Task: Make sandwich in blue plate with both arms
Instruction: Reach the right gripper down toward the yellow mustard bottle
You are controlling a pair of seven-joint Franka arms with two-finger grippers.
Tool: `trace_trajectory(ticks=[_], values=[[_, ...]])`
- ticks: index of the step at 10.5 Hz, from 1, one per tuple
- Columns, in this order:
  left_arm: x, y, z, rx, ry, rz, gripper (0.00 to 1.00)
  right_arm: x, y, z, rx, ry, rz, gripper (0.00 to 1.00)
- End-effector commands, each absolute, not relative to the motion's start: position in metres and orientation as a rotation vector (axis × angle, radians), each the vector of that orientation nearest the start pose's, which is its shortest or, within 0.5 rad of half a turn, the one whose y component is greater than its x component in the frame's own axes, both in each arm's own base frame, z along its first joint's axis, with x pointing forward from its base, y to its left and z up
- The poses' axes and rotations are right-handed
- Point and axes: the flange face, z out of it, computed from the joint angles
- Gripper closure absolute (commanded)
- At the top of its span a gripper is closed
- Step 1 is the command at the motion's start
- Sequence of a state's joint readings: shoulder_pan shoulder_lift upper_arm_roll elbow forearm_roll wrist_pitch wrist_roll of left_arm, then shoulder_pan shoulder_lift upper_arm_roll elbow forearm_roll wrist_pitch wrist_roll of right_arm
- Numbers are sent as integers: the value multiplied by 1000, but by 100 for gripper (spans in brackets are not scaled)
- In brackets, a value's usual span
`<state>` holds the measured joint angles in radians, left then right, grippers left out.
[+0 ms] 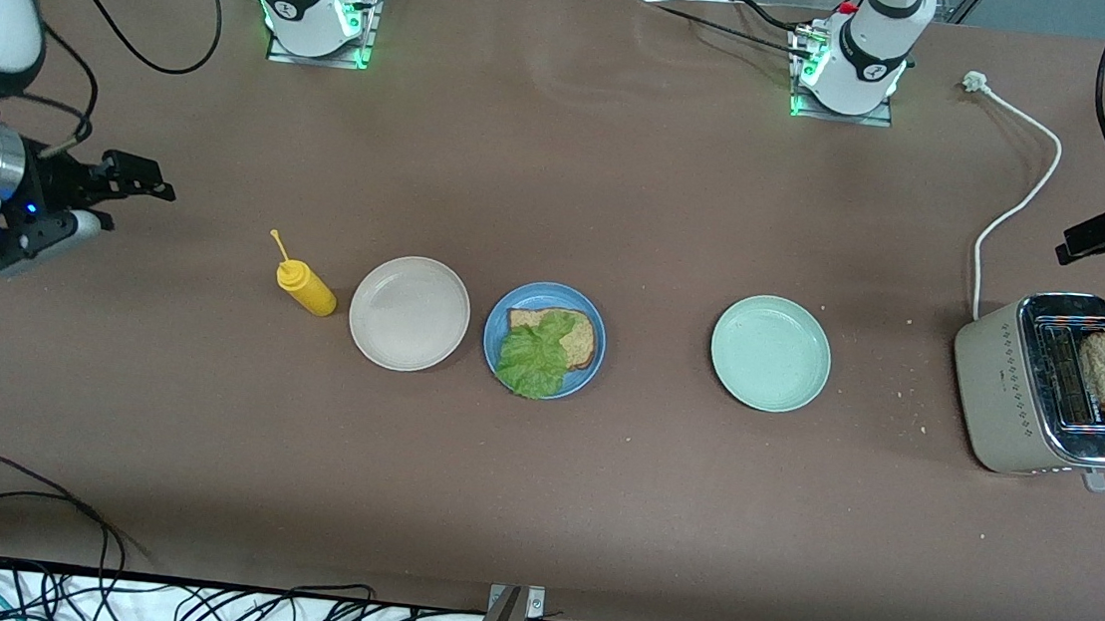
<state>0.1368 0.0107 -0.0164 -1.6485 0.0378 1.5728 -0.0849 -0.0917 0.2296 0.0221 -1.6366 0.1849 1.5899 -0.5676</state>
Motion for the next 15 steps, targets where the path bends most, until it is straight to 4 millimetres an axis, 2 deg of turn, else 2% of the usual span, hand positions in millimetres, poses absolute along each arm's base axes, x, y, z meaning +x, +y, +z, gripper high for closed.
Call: trace_trajectory(ticks=[1, 2, 3, 6, 9, 11, 15], values=[[556, 73, 594, -3101, -307, 97, 0, 619, -81, 372, -2434, -845, 182, 0], [559, 61, 604, -3100, -288, 68, 0, 621, -86, 349, -2347, -915, 146, 0], [559, 57, 605, -3102, -279, 67, 0, 624, -85, 325, -2267, -997, 105, 0], [559, 57, 605, -3102, -276, 67, 0, 627, -83, 255, -2015, -1135, -77, 0], [559, 57, 605, -3102, -276, 67, 0, 629, -74, 224, -1898, -1209, -193, 0], [559, 57, 605, -3102, -276, 67, 0, 628, -63, 195, -1804, -1253, -272, 3], [559, 57, 605, -3104, -264, 67, 0, 625, -53, 168, -1666, -1373, -388, 3]])
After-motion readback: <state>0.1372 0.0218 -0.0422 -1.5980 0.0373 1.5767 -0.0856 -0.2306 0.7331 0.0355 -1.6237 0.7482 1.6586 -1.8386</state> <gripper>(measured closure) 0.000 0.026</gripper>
